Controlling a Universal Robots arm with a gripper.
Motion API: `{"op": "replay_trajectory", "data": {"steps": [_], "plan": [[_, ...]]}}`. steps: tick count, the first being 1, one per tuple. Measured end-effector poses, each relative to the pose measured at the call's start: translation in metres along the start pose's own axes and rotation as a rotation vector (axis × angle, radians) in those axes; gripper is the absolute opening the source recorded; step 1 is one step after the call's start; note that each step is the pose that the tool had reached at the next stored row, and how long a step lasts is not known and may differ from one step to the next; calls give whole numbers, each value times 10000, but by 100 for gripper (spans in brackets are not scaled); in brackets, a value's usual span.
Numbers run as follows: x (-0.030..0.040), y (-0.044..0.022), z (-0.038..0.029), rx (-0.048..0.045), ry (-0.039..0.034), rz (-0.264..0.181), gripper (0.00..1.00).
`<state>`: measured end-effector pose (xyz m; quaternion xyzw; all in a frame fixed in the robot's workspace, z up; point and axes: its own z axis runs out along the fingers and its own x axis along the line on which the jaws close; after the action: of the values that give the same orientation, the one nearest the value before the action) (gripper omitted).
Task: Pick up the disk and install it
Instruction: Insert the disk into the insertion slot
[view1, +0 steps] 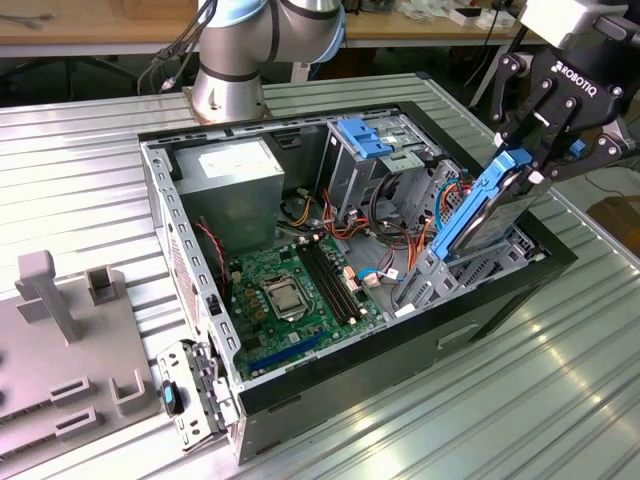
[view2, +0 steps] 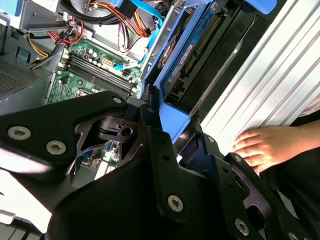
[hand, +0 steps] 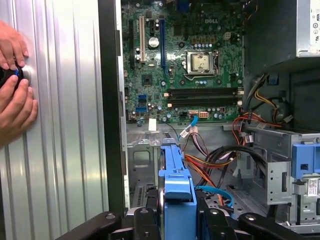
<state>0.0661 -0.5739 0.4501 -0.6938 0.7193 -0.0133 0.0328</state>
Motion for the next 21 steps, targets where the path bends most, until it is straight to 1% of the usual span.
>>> {"op": "replay_trajectory", "data": {"steps": [21], "plan": [[3, 3, 109, 0, -1, 0, 37]]}}
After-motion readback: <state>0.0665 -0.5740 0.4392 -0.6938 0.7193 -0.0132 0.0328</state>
